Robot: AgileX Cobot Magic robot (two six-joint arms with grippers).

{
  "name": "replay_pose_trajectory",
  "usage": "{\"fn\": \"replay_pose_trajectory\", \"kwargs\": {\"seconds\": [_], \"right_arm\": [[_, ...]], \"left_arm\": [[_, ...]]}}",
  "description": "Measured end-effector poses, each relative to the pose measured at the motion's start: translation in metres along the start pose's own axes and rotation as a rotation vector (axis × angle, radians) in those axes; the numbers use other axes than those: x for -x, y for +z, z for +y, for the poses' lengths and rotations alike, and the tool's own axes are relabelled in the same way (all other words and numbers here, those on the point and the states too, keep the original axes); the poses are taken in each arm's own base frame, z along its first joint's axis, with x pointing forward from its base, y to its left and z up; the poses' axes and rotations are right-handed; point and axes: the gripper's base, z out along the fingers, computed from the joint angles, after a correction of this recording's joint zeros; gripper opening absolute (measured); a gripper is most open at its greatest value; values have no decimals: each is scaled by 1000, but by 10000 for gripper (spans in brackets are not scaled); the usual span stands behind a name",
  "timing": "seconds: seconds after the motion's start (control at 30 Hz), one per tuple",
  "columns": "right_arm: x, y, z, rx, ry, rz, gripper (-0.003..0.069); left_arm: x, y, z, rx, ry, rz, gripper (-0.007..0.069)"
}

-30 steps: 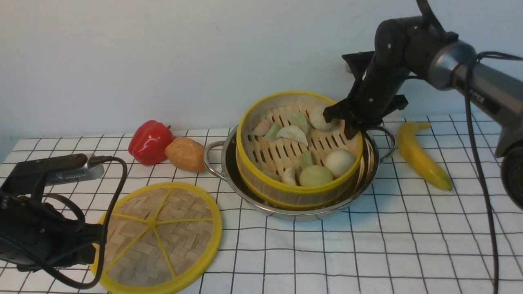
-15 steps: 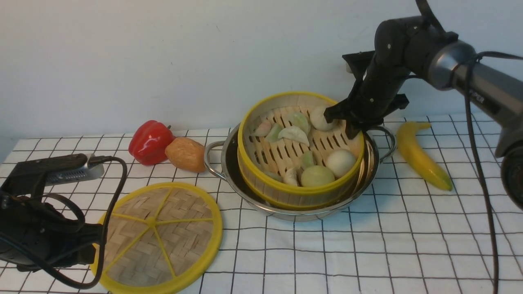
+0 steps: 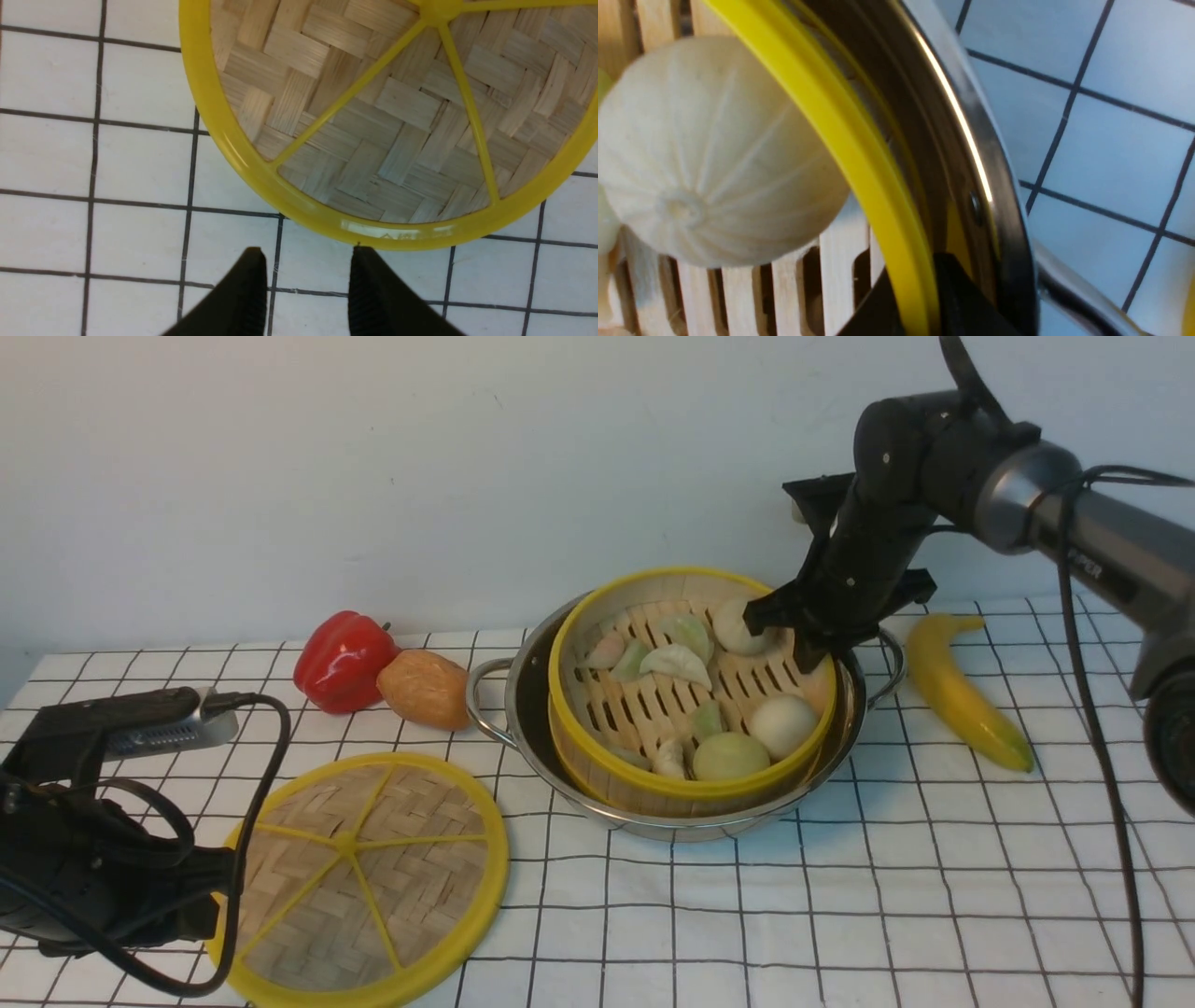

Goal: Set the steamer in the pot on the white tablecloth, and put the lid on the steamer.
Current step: 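Place the bamboo steamer basket of food into the steel pot with the right gripper, then grasp the bamboo steamer lid lying on the table by its centre knob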

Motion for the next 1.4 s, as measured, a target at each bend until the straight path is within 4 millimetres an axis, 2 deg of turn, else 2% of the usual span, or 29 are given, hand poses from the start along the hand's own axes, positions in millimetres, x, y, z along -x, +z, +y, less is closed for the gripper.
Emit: {"fn": "replay_pose_trajectory", "kwargs": {"seconds": [0.33, 0.57, 0.73, 1.03, 1.23, 1.4], "right_arm": [[0, 0, 1, 7, 3, 1, 63], [0, 0, 3, 38, 19, -5, 147], [1, -1, 5, 56, 27, -5, 243], [2, -8, 6, 65, 28, -21, 298], [9, -56, 0, 73, 40, -115, 302], [12, -141, -27, 70, 85, -281, 298]], "left_arm": [[0, 0, 0, 0, 0, 0, 243], [0, 0, 0, 0, 1, 0, 243], [0, 0, 0, 0, 1, 0, 243], [0, 0, 0, 0, 1, 0, 243], [1, 0, 0, 2, 1, -13, 243], [10, 0, 0, -3, -17, -104, 243]]}}
